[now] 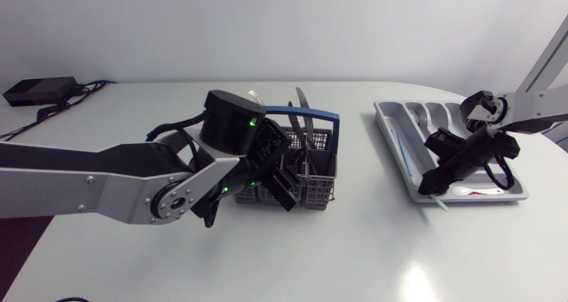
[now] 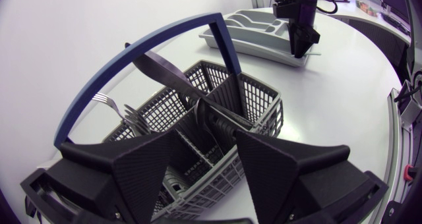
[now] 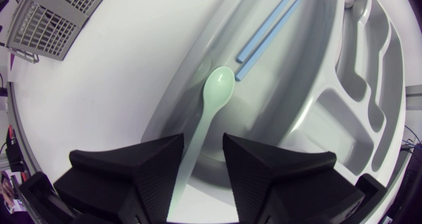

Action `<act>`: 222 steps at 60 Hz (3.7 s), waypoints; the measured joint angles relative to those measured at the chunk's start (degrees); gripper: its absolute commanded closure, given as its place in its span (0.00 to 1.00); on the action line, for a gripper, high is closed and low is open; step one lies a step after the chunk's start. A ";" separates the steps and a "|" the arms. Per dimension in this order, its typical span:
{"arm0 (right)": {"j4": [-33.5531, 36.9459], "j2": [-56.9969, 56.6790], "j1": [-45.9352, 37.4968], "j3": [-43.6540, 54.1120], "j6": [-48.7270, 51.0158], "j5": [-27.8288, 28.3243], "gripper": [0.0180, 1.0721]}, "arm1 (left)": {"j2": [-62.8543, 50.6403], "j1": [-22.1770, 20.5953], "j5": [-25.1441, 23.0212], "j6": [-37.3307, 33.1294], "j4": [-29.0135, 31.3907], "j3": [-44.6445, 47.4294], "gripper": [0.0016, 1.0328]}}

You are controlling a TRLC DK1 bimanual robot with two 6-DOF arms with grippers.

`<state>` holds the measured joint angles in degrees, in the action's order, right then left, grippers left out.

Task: Sort the cutlery from the basket into the organizer compartments.

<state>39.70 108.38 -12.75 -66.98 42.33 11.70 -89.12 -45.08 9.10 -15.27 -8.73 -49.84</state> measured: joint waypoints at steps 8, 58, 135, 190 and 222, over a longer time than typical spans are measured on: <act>0.04 1.20 0.07 -0.22 -0.37 0.00 0.84 | 0.00 -0.02 0.00 0.00 0.00 0.00 0.38; 3.21 -7.67 -6.25 1.55 18.62 5.03 0.91 | 0.59 -0.07 0.00 -0.02 0.02 0.00 0.38; -8.74 5.51 -22.38 -3.13 67.80 10.29 0.91 | 0.59 -1.68 0.00 0.00 0.04 -0.02 0.38; -6.49 -23.08 -16.90 15.98 58.47 19.69 0.04 | 0.42 -1.03 0.20 0.24 -0.17 -0.35 0.38; -14.91 -40.37 5.75 31.80 26.14 21.77 0.05 | -9.16 1.66 0.24 0.13 -10.05 -3.72 0.55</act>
<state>24.80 68.01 -7.01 -35.18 68.47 33.47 -98.28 -43.42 9.34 -15.14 -18.79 -53.56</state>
